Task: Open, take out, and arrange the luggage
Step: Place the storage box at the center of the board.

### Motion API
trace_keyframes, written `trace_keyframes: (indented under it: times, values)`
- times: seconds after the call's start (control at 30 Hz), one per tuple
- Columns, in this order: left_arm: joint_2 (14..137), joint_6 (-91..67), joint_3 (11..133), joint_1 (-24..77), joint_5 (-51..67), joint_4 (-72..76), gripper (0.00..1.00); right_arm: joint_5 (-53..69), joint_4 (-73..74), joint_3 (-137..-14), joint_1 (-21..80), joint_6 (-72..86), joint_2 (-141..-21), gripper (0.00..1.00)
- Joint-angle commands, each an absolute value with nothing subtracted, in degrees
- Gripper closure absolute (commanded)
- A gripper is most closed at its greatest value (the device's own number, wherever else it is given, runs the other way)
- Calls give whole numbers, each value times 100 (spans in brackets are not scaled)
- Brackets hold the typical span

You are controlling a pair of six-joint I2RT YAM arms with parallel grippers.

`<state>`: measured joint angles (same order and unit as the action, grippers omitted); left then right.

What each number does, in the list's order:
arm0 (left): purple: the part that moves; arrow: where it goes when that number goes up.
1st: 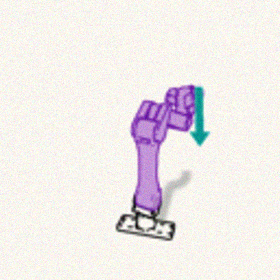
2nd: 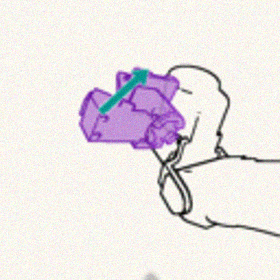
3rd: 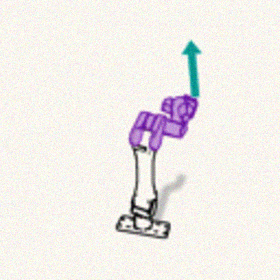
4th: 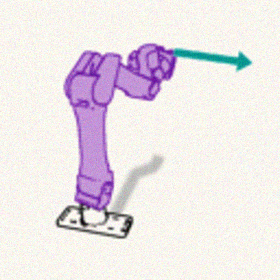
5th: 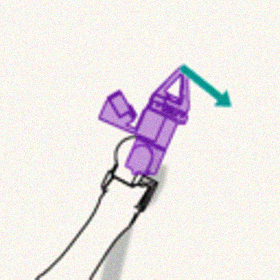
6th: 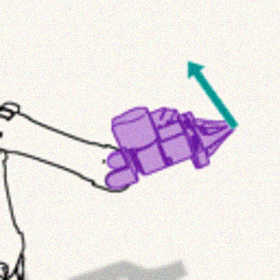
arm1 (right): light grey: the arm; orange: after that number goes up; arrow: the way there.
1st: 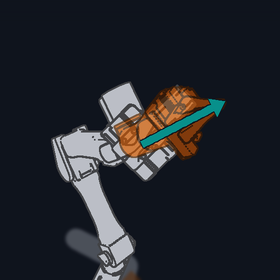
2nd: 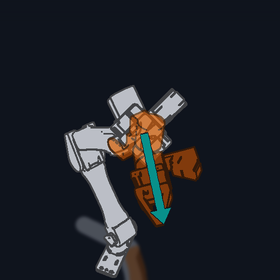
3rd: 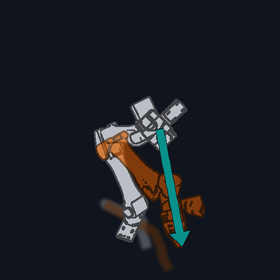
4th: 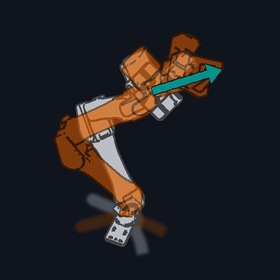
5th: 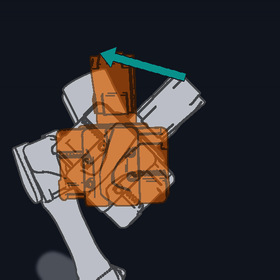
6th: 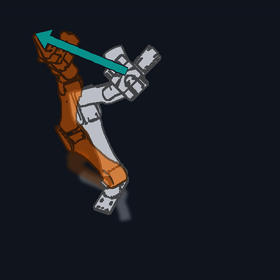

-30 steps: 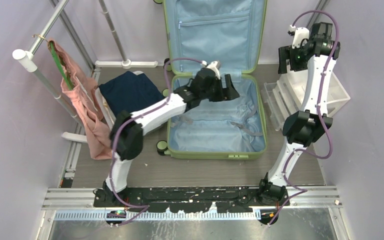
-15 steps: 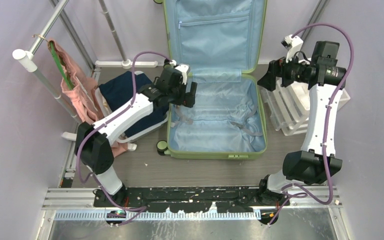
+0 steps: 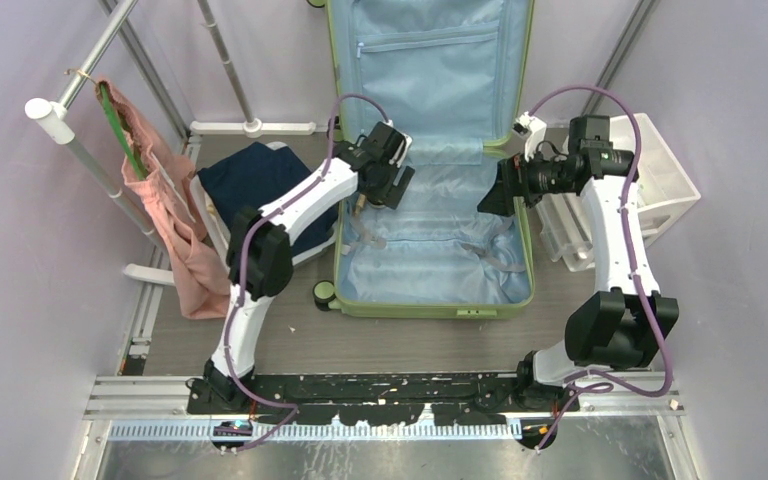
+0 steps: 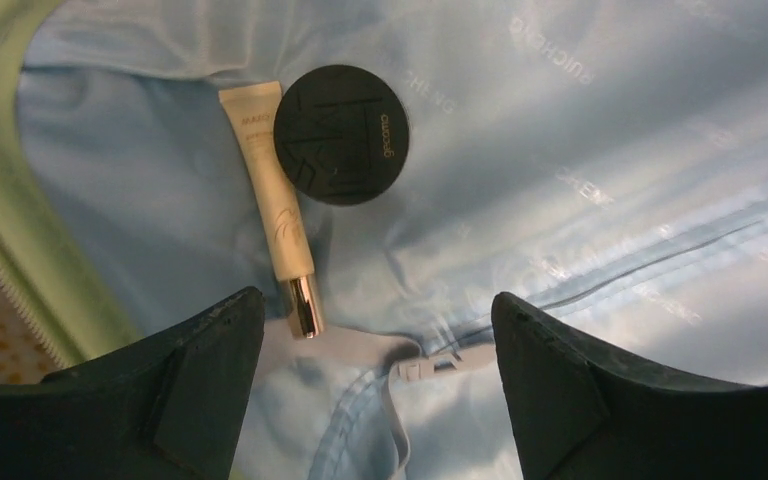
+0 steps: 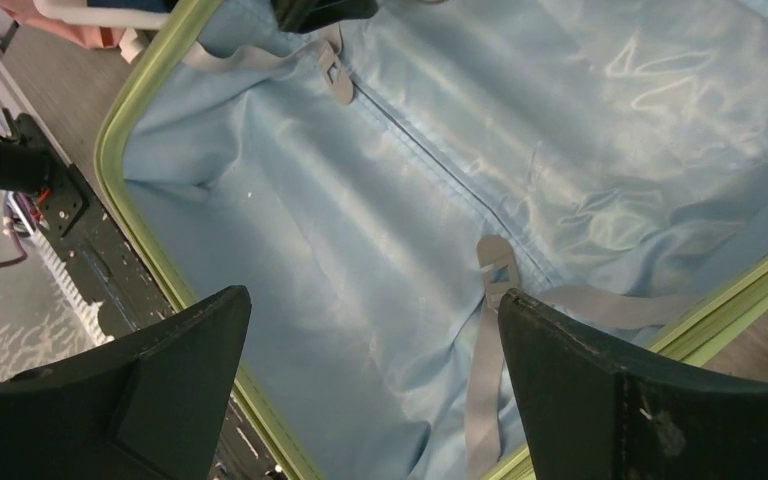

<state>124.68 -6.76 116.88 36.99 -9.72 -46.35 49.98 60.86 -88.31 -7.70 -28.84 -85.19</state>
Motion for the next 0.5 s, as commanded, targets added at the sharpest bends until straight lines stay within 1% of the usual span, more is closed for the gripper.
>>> trace_keyframes:
  times: [0.0, 0.13, 0.47]
  values:
    - [13029, -352, 12499, 3655, -1158, -5065, 17, 4925, 5915, -8682, -738, -2967, -8119, 0]
    - [13424, -283, 12891, 3593, -1155, -5022, 17, 4917, 5895, -8553, -738, -2909, -8105, 0]
    - [13860, -563, 13068, 3436, -1023, -4522, 19, 4909, 5818, -8342, -729, -2770, -8091, 1]
